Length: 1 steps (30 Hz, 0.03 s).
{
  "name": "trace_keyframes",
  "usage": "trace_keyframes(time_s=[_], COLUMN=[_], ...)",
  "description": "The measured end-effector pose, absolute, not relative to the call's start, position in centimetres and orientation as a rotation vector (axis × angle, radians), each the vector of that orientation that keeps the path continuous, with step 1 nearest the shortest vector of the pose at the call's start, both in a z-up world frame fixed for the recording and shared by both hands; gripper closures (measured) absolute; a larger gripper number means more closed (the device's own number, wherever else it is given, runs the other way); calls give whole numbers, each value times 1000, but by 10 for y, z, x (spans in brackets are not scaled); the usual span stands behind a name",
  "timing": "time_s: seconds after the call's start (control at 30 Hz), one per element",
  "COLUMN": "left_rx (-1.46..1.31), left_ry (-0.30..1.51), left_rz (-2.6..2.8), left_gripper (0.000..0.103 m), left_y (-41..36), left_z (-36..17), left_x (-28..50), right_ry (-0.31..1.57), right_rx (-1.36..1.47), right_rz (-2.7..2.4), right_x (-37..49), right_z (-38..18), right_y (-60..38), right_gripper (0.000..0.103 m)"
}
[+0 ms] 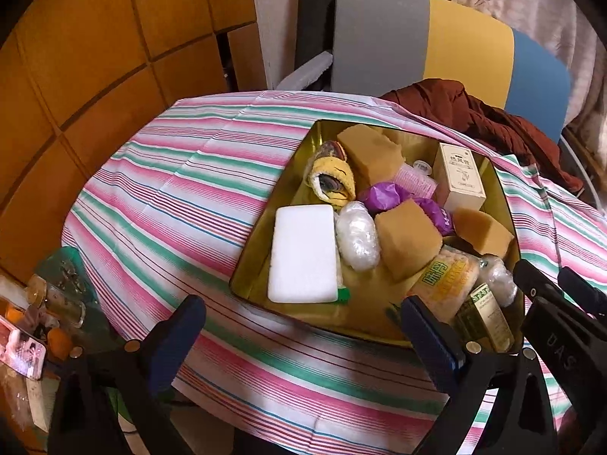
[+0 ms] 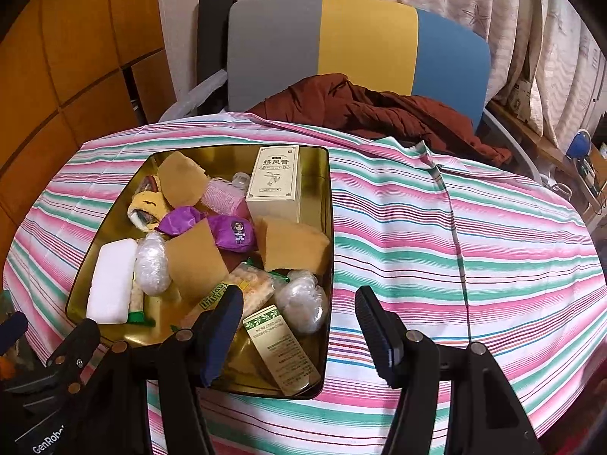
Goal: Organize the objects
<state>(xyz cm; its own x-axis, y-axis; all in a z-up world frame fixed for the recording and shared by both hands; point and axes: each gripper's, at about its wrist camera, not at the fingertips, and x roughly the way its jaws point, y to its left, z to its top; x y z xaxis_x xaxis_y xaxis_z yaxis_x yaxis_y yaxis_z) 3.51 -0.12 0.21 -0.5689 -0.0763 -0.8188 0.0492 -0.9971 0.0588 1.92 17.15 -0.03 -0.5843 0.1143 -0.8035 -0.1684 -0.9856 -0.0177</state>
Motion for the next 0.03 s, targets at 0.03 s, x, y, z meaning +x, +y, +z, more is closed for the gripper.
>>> trace_keyframes(time_s=[0.03], left_rx=[1429], left_ry=[-40], left_rz=[-2720], left_gripper=[0], left_y=[-1], left_z=[2], left_x=[34], right_ry=[90], right_rx=[-1344], right_rz=[2660], right_x=[19], right_z=[0], right_y=[172], right_gripper=[41])
